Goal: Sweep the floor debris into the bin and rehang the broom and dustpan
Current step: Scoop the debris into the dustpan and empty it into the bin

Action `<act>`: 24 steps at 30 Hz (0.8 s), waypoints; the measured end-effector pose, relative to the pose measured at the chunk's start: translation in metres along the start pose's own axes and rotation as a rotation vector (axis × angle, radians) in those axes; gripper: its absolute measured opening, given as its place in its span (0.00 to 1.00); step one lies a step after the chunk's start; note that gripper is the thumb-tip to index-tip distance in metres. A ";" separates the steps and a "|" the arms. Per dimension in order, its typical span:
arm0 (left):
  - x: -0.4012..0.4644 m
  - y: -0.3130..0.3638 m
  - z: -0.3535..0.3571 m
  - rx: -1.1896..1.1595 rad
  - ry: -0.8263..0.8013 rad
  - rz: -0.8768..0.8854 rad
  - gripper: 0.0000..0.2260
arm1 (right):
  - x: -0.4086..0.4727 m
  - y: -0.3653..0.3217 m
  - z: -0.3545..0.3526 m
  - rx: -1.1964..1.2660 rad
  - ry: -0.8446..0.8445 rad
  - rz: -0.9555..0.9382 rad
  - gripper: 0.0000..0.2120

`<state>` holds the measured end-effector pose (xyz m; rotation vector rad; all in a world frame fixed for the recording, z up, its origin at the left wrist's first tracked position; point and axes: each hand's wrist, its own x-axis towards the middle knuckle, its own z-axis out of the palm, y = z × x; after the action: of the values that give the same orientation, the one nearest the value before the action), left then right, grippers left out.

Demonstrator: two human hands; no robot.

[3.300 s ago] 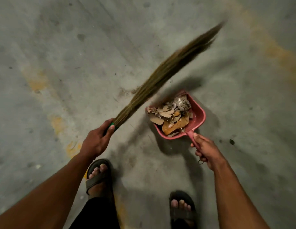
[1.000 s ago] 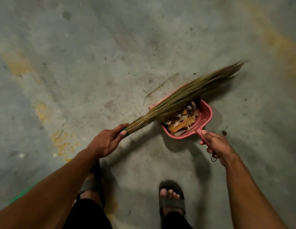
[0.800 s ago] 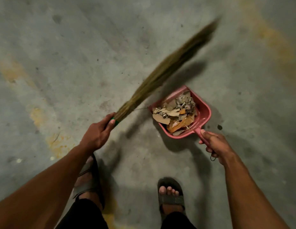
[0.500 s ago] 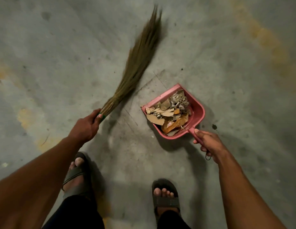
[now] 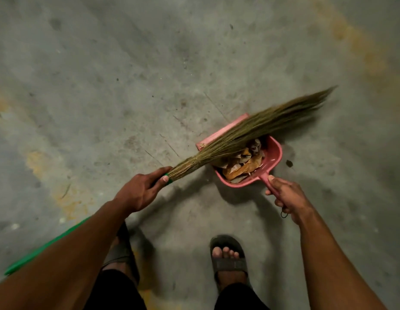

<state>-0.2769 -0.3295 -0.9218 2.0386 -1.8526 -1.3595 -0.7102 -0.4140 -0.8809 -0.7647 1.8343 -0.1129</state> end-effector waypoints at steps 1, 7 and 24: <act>-0.002 0.003 -0.003 -0.007 0.013 0.011 0.25 | -0.003 0.005 -0.002 0.003 0.008 0.010 0.12; 0.008 0.003 -0.022 -0.087 0.210 -0.063 0.26 | -0.012 0.028 -0.012 0.035 0.029 0.034 0.15; 0.017 0.055 0.039 -0.022 -0.072 0.012 0.20 | -0.014 0.064 -0.006 0.216 0.006 0.020 0.17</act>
<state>-0.3450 -0.3394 -0.9227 1.9906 -1.8652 -1.4628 -0.7413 -0.3579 -0.8944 -0.5950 1.8002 -0.2958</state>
